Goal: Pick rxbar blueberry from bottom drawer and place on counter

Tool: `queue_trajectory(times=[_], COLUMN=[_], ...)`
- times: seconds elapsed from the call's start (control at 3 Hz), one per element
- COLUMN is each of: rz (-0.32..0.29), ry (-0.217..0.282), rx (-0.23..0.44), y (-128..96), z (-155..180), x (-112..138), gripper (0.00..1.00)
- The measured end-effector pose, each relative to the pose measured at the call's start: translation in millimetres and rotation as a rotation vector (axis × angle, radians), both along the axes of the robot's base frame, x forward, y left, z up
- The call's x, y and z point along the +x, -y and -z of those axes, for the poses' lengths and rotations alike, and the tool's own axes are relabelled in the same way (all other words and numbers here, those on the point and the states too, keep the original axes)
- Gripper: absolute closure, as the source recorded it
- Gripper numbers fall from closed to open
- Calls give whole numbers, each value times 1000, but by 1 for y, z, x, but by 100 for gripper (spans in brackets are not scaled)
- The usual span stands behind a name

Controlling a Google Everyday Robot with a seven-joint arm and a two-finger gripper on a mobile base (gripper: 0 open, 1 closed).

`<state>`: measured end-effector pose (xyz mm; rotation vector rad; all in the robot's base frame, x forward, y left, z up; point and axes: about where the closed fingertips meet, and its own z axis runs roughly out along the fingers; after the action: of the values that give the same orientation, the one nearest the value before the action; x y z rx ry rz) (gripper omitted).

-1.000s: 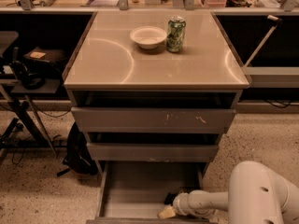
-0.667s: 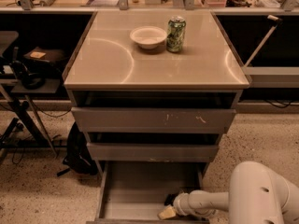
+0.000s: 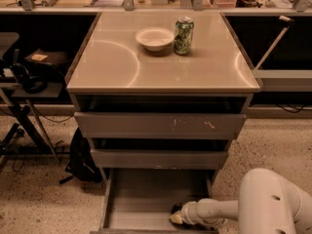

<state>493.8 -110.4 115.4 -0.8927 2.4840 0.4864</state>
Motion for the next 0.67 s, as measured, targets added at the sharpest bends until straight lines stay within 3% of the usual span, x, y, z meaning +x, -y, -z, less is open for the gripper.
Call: queue_trajectory(times=[0.67], rz=[0], ry=[0], rx=[0], y=[0], z=[0], x=[0], gripper=[88])
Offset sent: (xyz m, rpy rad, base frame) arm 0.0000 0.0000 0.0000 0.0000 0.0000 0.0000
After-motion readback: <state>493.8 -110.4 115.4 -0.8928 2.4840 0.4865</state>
